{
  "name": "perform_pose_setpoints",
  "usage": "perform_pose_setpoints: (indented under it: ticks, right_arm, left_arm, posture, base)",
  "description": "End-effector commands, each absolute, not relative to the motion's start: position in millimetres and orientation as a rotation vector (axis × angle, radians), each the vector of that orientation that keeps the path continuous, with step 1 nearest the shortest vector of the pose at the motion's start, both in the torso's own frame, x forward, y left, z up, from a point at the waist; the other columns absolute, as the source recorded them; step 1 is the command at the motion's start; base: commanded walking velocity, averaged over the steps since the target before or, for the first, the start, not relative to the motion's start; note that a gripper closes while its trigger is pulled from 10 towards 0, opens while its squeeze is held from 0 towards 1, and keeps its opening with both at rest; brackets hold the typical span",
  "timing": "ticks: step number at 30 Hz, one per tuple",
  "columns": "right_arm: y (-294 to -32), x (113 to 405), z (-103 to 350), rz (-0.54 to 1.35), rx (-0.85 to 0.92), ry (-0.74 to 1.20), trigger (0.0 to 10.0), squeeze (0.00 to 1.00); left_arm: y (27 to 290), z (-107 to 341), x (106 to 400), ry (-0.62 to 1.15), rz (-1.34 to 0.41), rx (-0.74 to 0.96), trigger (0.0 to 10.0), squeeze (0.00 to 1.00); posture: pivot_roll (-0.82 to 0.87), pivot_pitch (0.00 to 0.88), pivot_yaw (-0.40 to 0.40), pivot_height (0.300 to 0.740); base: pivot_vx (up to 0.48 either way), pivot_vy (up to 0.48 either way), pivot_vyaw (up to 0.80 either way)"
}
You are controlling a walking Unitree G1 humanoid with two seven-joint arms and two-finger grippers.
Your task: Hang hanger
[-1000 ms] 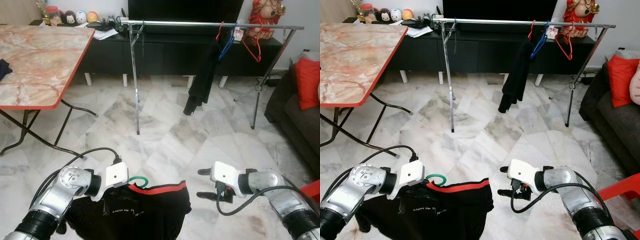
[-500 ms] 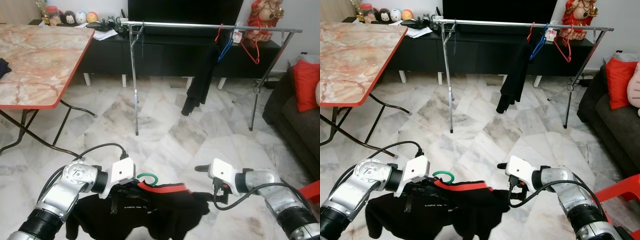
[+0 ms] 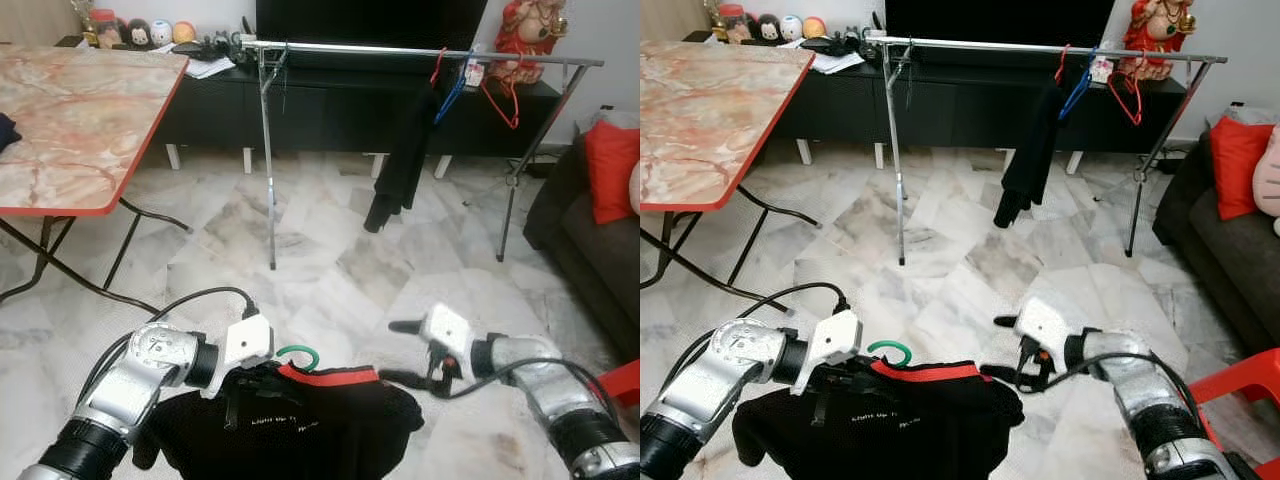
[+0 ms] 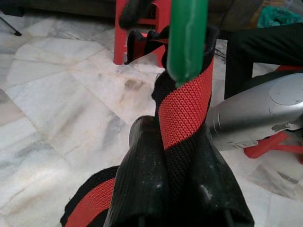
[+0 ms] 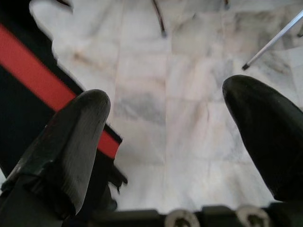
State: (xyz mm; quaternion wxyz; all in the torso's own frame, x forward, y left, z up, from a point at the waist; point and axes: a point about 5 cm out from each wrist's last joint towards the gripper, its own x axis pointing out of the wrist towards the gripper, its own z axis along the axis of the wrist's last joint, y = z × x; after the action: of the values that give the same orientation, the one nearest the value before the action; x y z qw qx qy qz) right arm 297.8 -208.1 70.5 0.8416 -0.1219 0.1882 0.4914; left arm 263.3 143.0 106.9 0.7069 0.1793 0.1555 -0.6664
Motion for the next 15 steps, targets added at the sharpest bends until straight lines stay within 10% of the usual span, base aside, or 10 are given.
perform_pose_setpoints:
  ticks: [1, 15]
  right_arm:
    - [-212, 301, 78, 1.030, -0.215, 0.369, 10.0, 0.00]
    - [-205, 301, 66, 0.953, -0.124, 0.397, 10.0, 0.00]
  left_arm:
    - [142, 117, 265, 0.302, -1.490, 0.398, 10.0, 0.00]
    - [139, 116, 274, 0.278, -1.404, 0.430, 10.0, 0.00]
  posture:
    - [-0.04, 0.000, -0.122, 0.740]
    - [-0.03, 0.000, -0.117, 0.740]
  base:
    - [0.000, 0.000, 0.00]
    - [0.000, 0.000, 0.00]
